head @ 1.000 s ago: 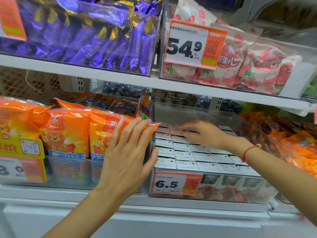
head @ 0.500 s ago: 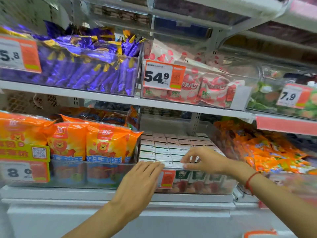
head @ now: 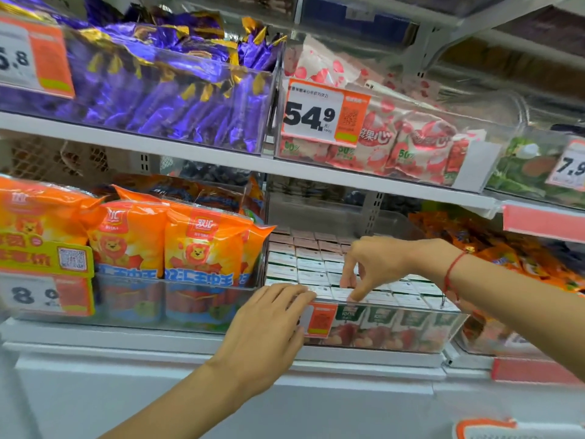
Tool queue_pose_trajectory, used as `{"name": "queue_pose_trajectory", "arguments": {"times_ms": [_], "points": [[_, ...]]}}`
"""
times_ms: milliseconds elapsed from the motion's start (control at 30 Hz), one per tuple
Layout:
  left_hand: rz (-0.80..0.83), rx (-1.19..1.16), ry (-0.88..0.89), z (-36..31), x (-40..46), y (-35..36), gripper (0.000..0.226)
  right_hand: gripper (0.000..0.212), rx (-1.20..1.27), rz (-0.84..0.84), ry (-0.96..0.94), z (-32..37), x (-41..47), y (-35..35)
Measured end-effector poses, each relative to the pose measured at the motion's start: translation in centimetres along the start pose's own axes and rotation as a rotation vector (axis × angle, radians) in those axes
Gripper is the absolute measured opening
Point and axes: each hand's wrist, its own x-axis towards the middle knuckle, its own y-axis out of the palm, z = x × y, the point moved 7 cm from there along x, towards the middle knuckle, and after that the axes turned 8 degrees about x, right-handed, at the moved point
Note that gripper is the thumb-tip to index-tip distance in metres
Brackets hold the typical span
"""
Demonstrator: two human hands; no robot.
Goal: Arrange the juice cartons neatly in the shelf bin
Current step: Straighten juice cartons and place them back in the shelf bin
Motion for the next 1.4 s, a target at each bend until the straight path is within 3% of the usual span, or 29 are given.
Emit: {"name": "queue_pose_trajectory", "arguments": {"times_ms": [233, 567, 700, 800, 933, 1100, 1267, 1400], "points": [[-0.096, -0.011, -0.069, 0.3, 0.6, -0.5, 0.035, 0.034, 0.053, -0.143, -0.040, 0.1, -0.7, 0.0], [-0.084, -0.004, -0.116, 0.3, 1.1, -0.4, 0.044, 0.024, 0.278, -0.487, -0.056, 0.1, -6.3, -3.5], [-0.080, -0.341, -0.121, -1.6, 2.3, -2.8, 0.061, 0.023, 0.403, -0.659, -0.150, 2.8, -10.0, -5.1], [-0.070, -0.778, -0.141, -3.0, 2.7, -4.9, 0.050, 0.018, 0.564, -0.730, -0.214, 5.0, -12.2, -4.8], [-0.018, -1.055, -0.230, -3.3, 1.6, -5.4, 0.039, 0.014, 0.787, -0.816, -0.171, 5.9, -13.4, -1.7], [0.097, -1.155, -0.410, -3.5, -0.7, -2.8, 0.028, 0.024, 1.275, -0.784, -0.022, 6.1, -11.7, 6.3], [0.353, -1.308, -0.575, -4.2, -2.2, -0.3, 0.021, 0.028, 1.355, -0.713, 0.045, 6.1, -11.0, 9.5], [0.414, -1.307, -0.570, -4.1, -2.4, 0.1, 0.026, 0.031, 1.388, -0.674, 0.090, 5.6, -10.7, 10.1]]}}
